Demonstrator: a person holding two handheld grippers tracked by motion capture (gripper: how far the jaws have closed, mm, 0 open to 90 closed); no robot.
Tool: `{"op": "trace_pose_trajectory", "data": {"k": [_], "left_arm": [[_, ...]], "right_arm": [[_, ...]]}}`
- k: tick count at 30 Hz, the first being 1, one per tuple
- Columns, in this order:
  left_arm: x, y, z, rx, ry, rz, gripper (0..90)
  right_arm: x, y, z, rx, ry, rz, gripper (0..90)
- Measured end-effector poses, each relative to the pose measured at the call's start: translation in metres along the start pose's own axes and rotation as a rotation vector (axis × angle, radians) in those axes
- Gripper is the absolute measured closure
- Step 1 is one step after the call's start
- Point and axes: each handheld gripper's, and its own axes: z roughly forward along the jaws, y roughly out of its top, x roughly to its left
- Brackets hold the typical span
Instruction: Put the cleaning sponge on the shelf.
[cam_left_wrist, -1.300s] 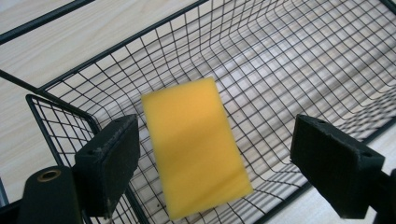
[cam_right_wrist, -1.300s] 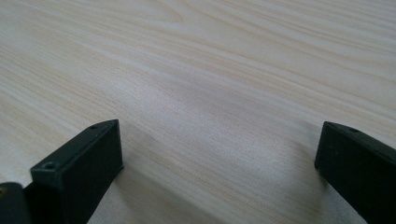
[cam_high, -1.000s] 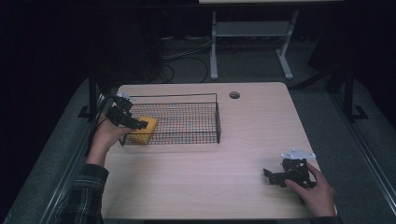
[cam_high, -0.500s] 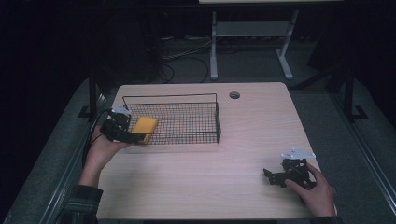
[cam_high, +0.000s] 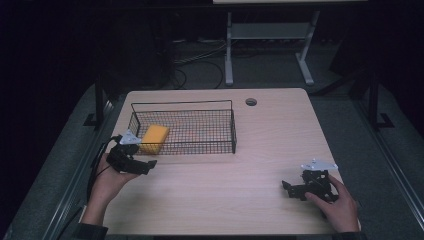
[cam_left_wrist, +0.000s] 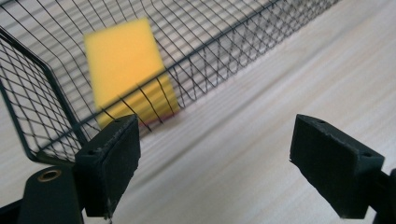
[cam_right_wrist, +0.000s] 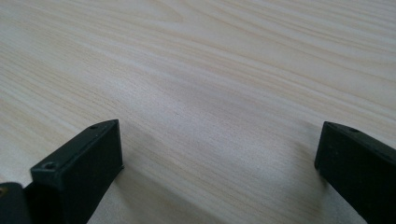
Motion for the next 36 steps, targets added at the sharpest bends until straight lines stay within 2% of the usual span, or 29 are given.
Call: {"op": "trace_pose_trajectory", "data": {"k": [7,14,19,23,29,32,36], "left_arm": [[-0.016,-0.021,0.008,-0.025,0.003,0.021,15.5],[-0.025,-0.036,0.015,-0.033,0.002,0.025,15.6],[-0.032,-0.048,0.022,-0.009,-0.002,0.033,15.5],[-0.035,-0.058,0.028,-0.008,-0.005,0.032,15.5],[-0.035,-0.065,0.035,-0.008,-0.010,0.021,14.9],[-0.033,-0.067,0.038,-0.006,0.000,0.025,14.3],[-0.028,-0.072,0.040,-0.032,-0.043,-0.022,13.7]], "right_arm": [[0.000,0.000,0.000,0.000,0.000,0.000,0.1],[0.000,0.000,0.000,0.000,0.000,0.000,0.1],[0.000,0.000,0.000,0.000,0.001,0.000,0.1],[0.000,0.000,0.000,0.000,0.001,0.000,0.2],[0.000,0.000,0.000,-0.001,0.001,0.000,0.1],[0.000,0.000,0.000,-0.001,0.001,0.000,0.2],[0.000,0.000,0.000,-0.001,0.001,0.001,0.2]]}}
